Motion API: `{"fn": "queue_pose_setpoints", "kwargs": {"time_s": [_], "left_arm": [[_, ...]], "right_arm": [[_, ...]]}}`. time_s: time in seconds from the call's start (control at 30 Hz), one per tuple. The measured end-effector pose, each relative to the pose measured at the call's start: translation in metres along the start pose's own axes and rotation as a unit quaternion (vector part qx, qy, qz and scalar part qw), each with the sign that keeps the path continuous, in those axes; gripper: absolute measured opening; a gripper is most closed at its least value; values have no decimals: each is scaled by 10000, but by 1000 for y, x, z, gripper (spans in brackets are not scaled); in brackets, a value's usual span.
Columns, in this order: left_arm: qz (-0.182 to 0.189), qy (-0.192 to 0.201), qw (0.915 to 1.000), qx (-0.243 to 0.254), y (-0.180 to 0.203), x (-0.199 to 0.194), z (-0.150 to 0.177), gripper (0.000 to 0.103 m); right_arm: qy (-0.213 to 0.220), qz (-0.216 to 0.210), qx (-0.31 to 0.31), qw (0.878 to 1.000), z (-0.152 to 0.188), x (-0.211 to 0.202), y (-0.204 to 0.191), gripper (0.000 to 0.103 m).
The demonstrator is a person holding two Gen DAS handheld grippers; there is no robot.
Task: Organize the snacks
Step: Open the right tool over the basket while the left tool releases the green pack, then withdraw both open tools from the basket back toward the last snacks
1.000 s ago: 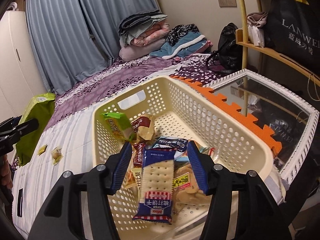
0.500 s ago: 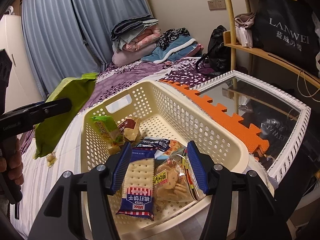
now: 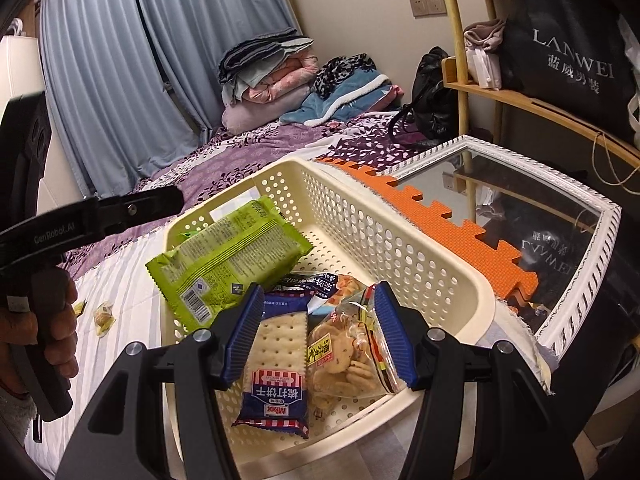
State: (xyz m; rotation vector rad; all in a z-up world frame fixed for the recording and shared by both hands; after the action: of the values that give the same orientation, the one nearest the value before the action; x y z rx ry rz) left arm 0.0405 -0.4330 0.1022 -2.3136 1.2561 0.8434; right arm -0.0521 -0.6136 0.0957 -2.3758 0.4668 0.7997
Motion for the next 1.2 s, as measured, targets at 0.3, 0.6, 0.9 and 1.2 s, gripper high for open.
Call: {"fn": "queue_pose_setpoints", "kwargs": {"time_s": [0.3, 0.6, 0.9, 1.2], "left_arm": [[-671, -150, 9975, 180, -29, -7, 14, 95], [-839, -517, 9939, 503, -27, 14, 29, 97], [-790, -594, 9943, 412, -26, 21, 32, 98], [-723, -551, 9949, 431, -24, 12, 33, 98]], "right_arm": [[-42, -103, -99, 9999, 4, 2, -16, 58], [11, -50, -66, 10000, 3, -2, -14, 58], [46, -34, -8, 10000, -1, -4, -8, 58], [22, -184, -156, 9997, 5, -9, -29, 60]]}}
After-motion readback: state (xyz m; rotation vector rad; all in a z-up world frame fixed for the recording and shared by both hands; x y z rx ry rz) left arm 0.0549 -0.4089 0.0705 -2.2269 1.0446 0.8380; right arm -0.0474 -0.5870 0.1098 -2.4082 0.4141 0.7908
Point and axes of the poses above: each gripper's, at about its wrist camera, not at the fingertips, and x roughly the way its jaws point, y to its right, z to its underside, the point moved 9 cm from there along x, roughly the way its jaws point, and after that the axes turned 15 degrees about x, right-handed, at the moved point
